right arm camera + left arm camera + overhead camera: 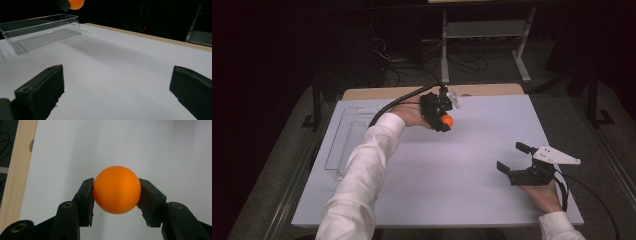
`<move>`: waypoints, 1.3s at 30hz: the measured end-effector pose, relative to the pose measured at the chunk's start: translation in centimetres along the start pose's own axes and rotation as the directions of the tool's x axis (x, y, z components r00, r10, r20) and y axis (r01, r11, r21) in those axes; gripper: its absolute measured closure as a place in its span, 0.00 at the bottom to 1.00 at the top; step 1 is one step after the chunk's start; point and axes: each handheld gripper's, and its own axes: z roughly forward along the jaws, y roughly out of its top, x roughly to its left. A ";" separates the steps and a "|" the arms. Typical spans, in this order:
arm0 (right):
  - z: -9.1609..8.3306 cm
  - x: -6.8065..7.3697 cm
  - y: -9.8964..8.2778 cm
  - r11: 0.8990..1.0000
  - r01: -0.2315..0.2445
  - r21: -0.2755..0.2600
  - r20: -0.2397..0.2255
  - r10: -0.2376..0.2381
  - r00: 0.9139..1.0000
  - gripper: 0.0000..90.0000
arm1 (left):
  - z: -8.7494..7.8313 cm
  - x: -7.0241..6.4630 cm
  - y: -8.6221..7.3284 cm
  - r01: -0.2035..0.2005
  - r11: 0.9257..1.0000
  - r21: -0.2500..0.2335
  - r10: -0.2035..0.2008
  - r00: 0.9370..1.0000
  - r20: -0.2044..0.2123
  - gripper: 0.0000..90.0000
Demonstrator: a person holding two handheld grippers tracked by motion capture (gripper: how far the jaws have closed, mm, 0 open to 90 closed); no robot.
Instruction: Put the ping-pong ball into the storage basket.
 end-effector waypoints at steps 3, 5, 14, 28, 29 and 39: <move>0.0 0.0 0.0 1.000 -0.001 0.002 0.002 0.001 1.000 0.00 | -0.3 -0.1 -0.5 0.011 1.000 -0.002 -0.011 1.000 -0.003 0.56; 0.0 0.0 0.0 1.000 -0.001 0.003 0.003 0.001 1.000 0.00 | -0.5 -0.1 -0.9 0.007 1.000 0.009 -0.007 1.000 -0.002 0.56; -0.2 -0.1 -0.1 1.000 -0.003 0.004 0.010 0.003 1.000 0.00 | -1.2 -0.2 -2.6 0.036 0.999 0.010 -0.036 0.999 -0.009 0.56; -0.2 -0.2 -0.2 1.000 -0.005 0.004 0.014 0.005 1.000 0.00 | -3.1 -0.5 -4.3 0.063 0.998 0.004 -0.063 0.997 -0.036 0.56; -0.2 -0.2 -0.2 1.000 -0.005 0.004 0.014 0.005 1.000 0.00 | -3.2 -0.4 -4.4 0.061 0.998 0.006 -0.061 0.997 -0.037 0.56; -0.3 -0.2 -0.2 1.000 -0.004 0.003 0.014 0.004 1.000 0.00 | -4.2 -0.6 -5.8 0.091 0.996 0.009 -0.090 0.995 -0.050 0.56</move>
